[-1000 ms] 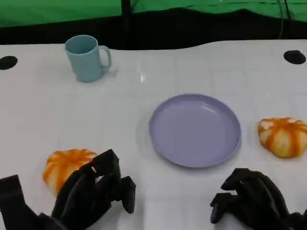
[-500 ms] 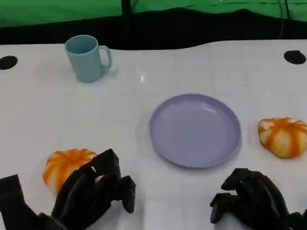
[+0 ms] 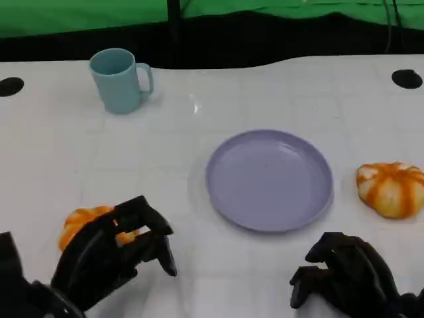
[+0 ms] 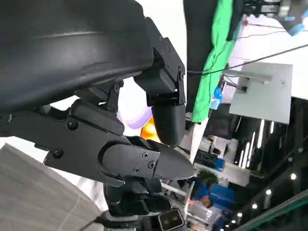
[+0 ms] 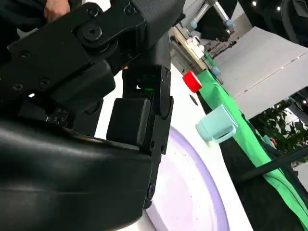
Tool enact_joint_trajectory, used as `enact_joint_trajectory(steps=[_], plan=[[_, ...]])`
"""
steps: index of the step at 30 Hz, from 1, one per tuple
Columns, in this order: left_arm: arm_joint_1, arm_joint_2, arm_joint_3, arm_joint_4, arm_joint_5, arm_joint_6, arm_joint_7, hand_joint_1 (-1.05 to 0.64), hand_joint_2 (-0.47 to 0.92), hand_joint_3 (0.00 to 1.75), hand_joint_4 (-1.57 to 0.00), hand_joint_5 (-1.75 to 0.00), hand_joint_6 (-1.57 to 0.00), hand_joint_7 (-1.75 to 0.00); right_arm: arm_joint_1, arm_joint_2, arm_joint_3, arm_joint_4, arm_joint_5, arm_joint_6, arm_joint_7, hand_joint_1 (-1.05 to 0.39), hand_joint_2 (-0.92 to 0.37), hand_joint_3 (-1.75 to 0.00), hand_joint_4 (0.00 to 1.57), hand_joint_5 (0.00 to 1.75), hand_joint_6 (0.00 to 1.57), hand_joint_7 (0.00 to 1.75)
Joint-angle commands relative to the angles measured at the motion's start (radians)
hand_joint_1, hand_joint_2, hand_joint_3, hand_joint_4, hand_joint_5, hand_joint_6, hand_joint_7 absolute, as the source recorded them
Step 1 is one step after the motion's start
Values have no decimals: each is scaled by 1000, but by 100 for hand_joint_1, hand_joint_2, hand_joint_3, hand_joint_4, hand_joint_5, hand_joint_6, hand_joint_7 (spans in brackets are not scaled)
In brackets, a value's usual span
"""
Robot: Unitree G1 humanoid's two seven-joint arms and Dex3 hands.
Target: Grasp the bread from the table and place it into the plate.
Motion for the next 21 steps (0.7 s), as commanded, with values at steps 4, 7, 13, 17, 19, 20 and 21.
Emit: enact_joint_trajectory(steps=[4,7,13,17,19,20,21], plan=[[16,161,-24,-199,185,-19,98,-73,92,26,-54,-89,-61,-14,9,-6,-8,-23,9,7,-7,-104,-72,0,157,74,157,38],[23,222,-28,-288,239,19,123,-69,92,20,-45,-78,-53,-6,12,-5,-8,-27,11,12,-8,-103,-72,0,157,74,157,38],[44,343,-41,-424,444,29,199,-72,92,14,-32,-63,-40,0,10,-3,-13,-24,20,19,-2,-103,-71,0,157,73,157,37],[62,417,-59,-520,603,70,236,-75,92,8,-31,-41,-35,0,14,-3,-11,-31,19,24,-9,-103,-71,0,157,73,157,36],[72,450,-75,-577,714,103,252,-76,92,7,-33,-33,-34,0,16,-3,-11,-37,19,30,-13,-103,-71,0,157,73,157,36],[76,465,-85,-607,772,125,257,-79,92,6,-33,-25,-31,0,17,-3,-10,-41,19,34,-16,-104,-71,0,157,72,157,36],[80,482,-99,-641,842,150,257,-80,92,6,-33,-21,-29,0,18,-3,-10,-44,17,36,-19,-104,-71,0,157,72,157,36]])
